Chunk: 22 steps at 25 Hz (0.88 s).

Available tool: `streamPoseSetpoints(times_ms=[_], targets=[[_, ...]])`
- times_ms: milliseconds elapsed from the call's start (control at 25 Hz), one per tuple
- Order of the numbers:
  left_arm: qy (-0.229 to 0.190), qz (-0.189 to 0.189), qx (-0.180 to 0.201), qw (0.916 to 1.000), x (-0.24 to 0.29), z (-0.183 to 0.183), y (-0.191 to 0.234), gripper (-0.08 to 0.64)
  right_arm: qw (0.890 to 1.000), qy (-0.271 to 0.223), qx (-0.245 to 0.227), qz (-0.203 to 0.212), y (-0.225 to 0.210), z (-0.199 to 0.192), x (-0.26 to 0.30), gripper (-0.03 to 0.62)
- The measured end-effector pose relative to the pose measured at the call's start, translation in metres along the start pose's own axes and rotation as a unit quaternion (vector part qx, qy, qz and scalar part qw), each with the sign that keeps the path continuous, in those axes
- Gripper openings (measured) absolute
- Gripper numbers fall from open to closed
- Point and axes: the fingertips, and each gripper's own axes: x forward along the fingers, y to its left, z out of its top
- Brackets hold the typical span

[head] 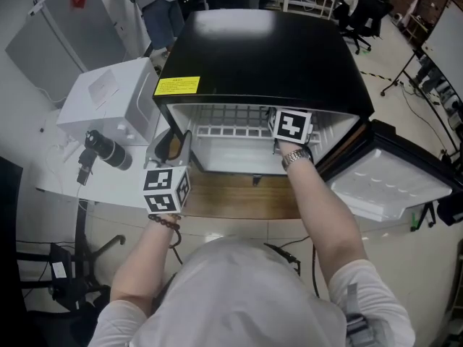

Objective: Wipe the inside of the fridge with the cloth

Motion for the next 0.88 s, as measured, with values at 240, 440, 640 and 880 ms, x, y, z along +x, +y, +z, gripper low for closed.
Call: streamPoseSetpoints(times_ms=[240, 440, 640, 880], targets=[[0.003, 0.008, -0.004, 1.0000, 0.000, 0.000, 0.000, 0.152, 1.000, 0.004, 0.001, -0.011, -0.016, -0.001, -0.004, 0.041], [0.003, 0.013, -0.007, 0.9999, 0.001, 0.000, 0.000, 0.155, 1.000, 0.011, 0.004, -0.025, -0.029, -0.004, -0.007, 0.041], [0.003, 0.016, -0.007, 0.9998, 0.000, 0.000, 0.000, 0.153, 0.999, 0.012, 0.004, -0.041, -0.042, -0.006, -0.011, 0.041], [0.004, 0.016, -0.009, 0.9998, 0.001, 0.000, 0.000, 0.155, 0.998, 0.013, 0.005, -0.063, -0.054, -0.008, -0.017, 0.041]])
